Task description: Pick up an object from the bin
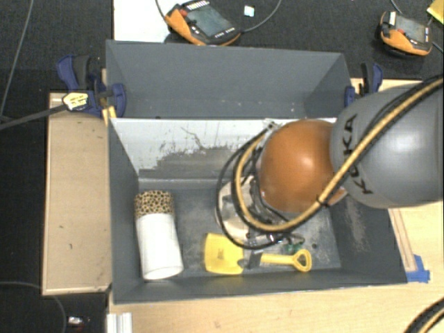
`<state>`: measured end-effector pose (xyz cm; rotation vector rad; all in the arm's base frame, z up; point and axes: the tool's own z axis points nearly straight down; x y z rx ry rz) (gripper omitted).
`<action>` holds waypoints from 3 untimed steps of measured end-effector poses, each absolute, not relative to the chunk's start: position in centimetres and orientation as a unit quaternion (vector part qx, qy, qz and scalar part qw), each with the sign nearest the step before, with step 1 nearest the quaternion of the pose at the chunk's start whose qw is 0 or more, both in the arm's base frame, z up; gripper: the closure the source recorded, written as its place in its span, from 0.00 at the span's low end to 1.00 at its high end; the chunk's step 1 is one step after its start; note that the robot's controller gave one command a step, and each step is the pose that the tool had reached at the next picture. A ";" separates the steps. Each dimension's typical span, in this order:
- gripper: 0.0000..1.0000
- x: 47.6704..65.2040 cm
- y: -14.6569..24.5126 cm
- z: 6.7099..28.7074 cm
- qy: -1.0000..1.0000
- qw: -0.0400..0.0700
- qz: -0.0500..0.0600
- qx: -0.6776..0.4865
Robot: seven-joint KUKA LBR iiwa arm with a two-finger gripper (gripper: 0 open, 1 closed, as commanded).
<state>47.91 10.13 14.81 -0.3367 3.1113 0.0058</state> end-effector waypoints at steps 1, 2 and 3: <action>0.00 47.8 1.9 10.0 1.000 0.005 0.001 -0.007; 0.00 48.0 7.3 7.3 0.976 0.013 0.001 -0.218; 1.00 48.1 8.3 7.2 0.993 0.010 0.002 -0.116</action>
Offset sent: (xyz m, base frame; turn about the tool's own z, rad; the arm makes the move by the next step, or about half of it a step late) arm -0.0029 -0.0287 -0.0781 -0.2264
